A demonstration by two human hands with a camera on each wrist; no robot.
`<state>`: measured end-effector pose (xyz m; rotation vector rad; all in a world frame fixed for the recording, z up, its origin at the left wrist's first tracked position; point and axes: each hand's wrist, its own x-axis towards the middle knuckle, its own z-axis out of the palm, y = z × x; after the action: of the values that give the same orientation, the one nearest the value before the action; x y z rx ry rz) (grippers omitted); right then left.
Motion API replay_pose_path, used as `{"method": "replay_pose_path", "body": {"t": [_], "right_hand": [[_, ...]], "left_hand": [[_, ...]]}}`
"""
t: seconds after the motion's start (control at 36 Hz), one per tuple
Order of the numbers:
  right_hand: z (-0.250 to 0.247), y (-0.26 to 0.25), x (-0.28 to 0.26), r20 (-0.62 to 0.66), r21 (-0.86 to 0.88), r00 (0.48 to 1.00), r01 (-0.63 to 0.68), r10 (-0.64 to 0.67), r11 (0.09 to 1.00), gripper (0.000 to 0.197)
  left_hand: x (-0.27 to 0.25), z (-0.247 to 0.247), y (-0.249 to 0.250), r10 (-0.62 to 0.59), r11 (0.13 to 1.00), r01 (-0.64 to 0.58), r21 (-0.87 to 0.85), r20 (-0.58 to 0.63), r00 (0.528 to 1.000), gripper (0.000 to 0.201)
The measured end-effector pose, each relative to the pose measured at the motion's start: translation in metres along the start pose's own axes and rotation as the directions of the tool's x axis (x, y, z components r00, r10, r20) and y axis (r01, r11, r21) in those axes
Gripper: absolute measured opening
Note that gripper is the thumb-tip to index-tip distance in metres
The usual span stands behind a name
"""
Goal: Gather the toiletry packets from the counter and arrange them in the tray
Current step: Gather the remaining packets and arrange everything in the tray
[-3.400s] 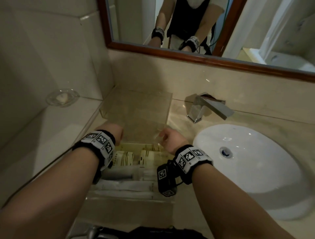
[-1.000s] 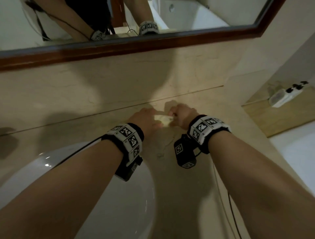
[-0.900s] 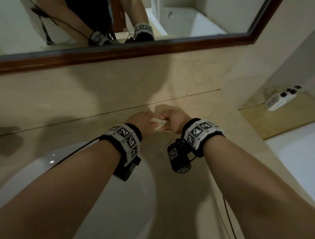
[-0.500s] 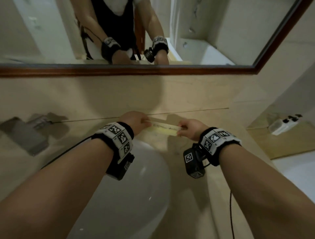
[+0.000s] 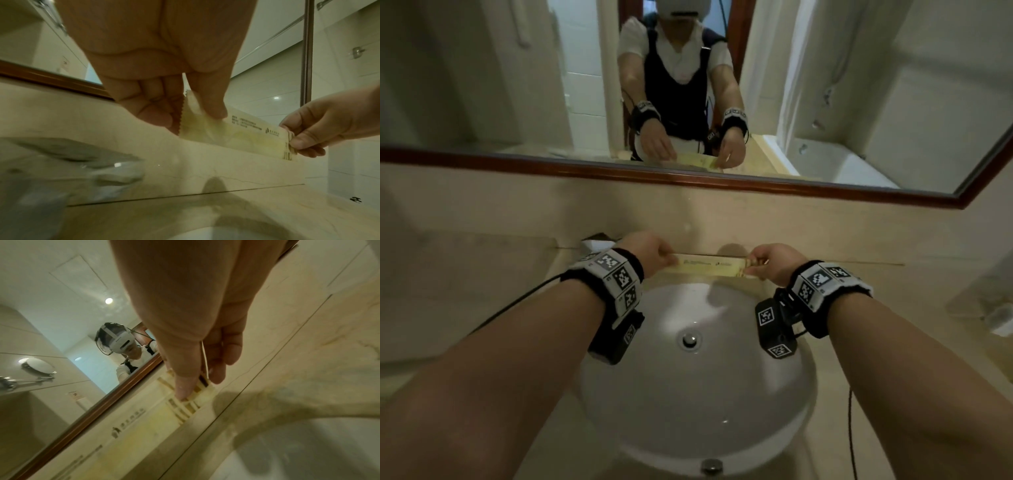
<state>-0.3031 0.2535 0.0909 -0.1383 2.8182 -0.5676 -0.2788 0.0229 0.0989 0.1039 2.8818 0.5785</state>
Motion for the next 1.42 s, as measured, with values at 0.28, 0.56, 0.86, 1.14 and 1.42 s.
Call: {"method": "replay_pose_path", "body": {"t": [0.28,0.56,0.86,1.14,1.42], "right_hand": [[0.042,-0.117,-0.016,0.122,0.029,0.985,0.120,-0.123,0.992,0.020],[0.107,-0.232,-0.028,0.164,0.029,0.949,0.267,-0.268,0.963,0.020],[0.205,-0.306,-0.041,0.250,-0.129,0.907,0.377,-0.338,0.917,0.022],[0.245,-0.310,-0.033,0.282,-0.071,0.932,0.256,-0.227,0.964,0.016],[0.249,-0.320,-0.032,0.401,-0.218,0.909,0.218,-0.116,0.951,0.027]], "left_hand": [[-0.060,-0.043,-0.111,-0.083,0.996,0.078,-0.051,-0.103,0.991,0.031],[-0.123,-0.064,-0.238,-0.172,0.985,0.172,-0.011,-0.153,0.973,0.022],[-0.186,-0.052,-0.344,-0.321,0.946,0.322,0.042,-0.043,0.946,0.021],[-0.187,-0.026,-0.363,-0.337,0.941,0.337,0.020,0.025,0.941,0.023],[-0.177,-0.017,-0.367,-0.349,0.936,0.344,0.076,0.078,0.934,0.019]]}}
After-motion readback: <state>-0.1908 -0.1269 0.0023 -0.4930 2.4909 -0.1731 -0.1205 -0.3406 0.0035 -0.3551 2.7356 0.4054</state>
